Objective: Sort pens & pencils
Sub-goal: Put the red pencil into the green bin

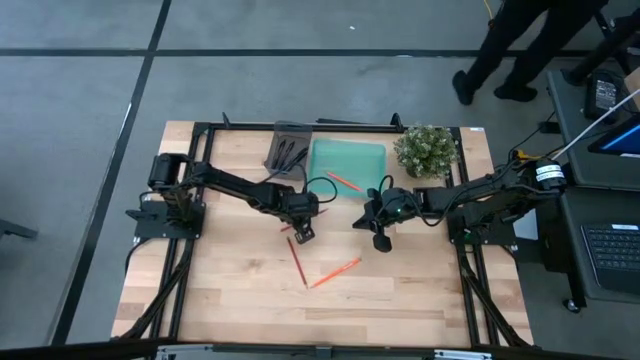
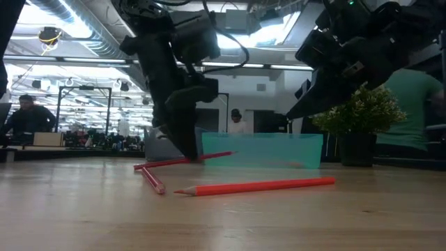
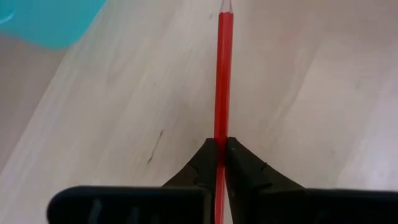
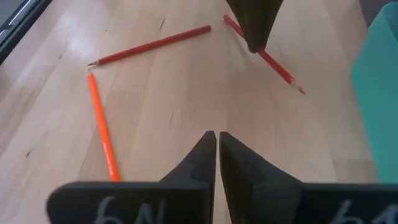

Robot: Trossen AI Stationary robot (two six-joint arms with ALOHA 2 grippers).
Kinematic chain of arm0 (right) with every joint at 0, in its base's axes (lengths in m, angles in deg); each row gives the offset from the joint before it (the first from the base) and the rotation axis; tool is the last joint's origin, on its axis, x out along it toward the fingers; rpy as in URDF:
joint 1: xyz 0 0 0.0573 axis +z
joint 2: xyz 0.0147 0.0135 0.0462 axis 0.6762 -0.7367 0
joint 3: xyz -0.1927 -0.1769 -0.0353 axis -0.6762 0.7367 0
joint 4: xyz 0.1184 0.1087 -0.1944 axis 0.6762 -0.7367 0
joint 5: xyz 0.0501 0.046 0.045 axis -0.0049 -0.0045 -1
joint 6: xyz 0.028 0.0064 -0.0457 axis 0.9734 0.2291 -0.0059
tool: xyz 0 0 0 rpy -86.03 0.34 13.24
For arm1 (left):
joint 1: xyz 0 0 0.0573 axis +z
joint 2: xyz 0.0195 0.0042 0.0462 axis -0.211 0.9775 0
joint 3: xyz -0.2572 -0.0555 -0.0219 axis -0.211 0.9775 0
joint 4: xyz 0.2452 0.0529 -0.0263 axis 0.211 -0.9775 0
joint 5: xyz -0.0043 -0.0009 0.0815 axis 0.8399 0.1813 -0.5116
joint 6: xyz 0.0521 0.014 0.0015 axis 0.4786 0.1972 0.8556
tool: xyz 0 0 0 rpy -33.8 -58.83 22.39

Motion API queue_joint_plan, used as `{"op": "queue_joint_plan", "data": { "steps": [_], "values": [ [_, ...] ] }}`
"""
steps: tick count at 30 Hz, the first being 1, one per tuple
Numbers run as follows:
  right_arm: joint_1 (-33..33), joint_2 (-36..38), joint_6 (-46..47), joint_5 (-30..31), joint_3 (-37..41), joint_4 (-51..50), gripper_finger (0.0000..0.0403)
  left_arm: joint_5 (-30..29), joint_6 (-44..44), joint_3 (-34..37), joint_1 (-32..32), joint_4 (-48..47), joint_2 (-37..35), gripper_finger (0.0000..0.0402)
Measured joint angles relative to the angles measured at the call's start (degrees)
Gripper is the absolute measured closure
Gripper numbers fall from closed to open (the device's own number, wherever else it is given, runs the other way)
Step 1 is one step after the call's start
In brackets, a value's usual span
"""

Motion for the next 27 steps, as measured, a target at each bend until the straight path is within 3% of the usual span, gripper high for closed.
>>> {"op": "queue_joint_plan", "data": {
  "steps": [16,27],
  "values": [
    [3.67,-3.3,0.96,0.0,0.0,-0.74,0.038,0.3,6.12,-0.12,-0.89,1.46,-6.46,0.0388],
    [7.23,-4.55,1.12,0.0,-0.02,0.96,0.038,-3.86,11.37,0.24,-1.62,2.31,-12.0,0.0389]
  ]
}}
